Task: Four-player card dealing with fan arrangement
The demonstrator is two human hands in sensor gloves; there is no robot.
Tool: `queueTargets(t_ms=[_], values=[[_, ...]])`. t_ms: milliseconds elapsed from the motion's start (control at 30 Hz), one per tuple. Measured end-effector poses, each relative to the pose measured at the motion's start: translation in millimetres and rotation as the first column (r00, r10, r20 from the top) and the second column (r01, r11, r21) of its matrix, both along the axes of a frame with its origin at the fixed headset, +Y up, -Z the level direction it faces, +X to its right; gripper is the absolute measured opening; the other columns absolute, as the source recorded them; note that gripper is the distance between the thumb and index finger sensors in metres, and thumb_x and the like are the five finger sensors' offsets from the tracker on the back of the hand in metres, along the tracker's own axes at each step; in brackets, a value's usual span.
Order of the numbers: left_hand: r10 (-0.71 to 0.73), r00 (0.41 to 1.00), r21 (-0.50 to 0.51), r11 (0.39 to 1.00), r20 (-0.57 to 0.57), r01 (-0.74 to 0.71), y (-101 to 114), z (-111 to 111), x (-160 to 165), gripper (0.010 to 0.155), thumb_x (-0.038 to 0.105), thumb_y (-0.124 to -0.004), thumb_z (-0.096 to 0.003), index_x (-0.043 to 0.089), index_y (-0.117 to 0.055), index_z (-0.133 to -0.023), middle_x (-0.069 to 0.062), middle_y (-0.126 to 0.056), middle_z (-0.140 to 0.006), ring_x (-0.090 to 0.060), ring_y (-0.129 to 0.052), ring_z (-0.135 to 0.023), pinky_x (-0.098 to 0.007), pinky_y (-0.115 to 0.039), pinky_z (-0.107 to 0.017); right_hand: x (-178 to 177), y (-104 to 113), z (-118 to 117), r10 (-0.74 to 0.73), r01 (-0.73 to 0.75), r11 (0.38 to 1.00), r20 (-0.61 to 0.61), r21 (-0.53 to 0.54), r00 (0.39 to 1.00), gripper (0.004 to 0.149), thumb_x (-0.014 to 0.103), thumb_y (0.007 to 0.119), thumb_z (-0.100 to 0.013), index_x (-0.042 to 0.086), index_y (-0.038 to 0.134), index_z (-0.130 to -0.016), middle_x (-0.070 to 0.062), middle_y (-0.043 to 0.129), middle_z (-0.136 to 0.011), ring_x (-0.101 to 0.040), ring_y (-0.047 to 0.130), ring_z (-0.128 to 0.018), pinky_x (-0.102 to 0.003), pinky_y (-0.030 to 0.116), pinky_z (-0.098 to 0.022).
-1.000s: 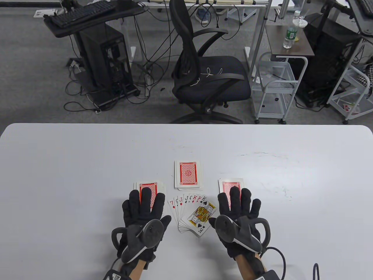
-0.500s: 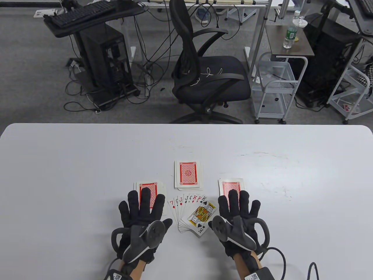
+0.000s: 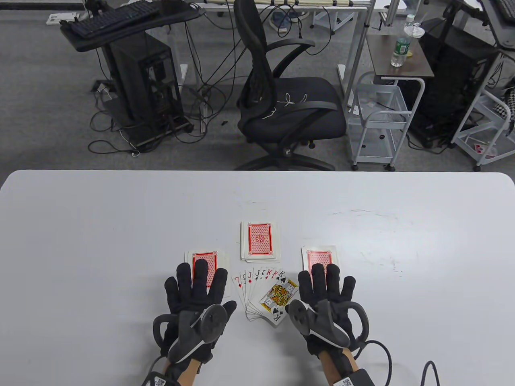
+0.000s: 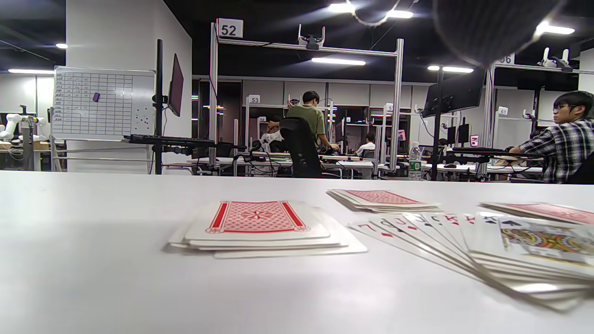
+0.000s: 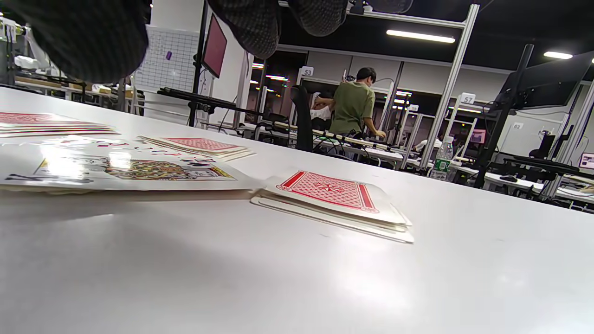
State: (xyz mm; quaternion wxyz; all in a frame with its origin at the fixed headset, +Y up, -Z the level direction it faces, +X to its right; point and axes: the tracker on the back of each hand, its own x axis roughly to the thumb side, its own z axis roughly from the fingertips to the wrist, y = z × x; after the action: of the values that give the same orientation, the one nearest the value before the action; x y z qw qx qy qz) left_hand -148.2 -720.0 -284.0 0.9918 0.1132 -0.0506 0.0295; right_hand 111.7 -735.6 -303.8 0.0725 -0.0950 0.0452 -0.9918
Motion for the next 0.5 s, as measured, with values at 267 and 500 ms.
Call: queueTargets(t_ms=[267, 500], values=[[0.017, 1.0, 0.011, 1.0, 0.007, -0.017, -0.4, 0.8, -1.0, 0.077, 0.065, -0.071, -0.0479, 0.04, -0.036, -0.112, -0.004, -0.017, -0.121, -0.05, -0.015, -0.107, -0.069, -0.021, -0.067, -1.3, -1.1, -0.7, -0.004, 0.004, 1.0, -0.007, 0.011, 1.0, 0.084, 0.059, 0.068, -0.053, 0.012, 0.036, -0.114, -0.025, 0.022, -0.113, -0.062, 0.019, -0.101, -0.078, 0.018, -0.057], [0.016, 1.0, 0.009, 1.0, 0.012, -0.016, -0.8, 1.2, -0.8, 0.077, 0.064, -0.071, -0.0478, 0.04, -0.037, -0.112, -0.004, -0.018, -0.121, -0.05, -0.016, -0.107, -0.068, -0.021, -0.068, -1.8, -2.3, -1.0, -0.013, 0.013, 1.0, -0.006, 0.017, 1.0, 0.083, 0.059, 0.069, -0.053, 0.012, 0.036, -0.114, -0.024, 0.022, -0.113, -0.062, 0.019, -0.101, -0.078, 0.018, -0.057]])
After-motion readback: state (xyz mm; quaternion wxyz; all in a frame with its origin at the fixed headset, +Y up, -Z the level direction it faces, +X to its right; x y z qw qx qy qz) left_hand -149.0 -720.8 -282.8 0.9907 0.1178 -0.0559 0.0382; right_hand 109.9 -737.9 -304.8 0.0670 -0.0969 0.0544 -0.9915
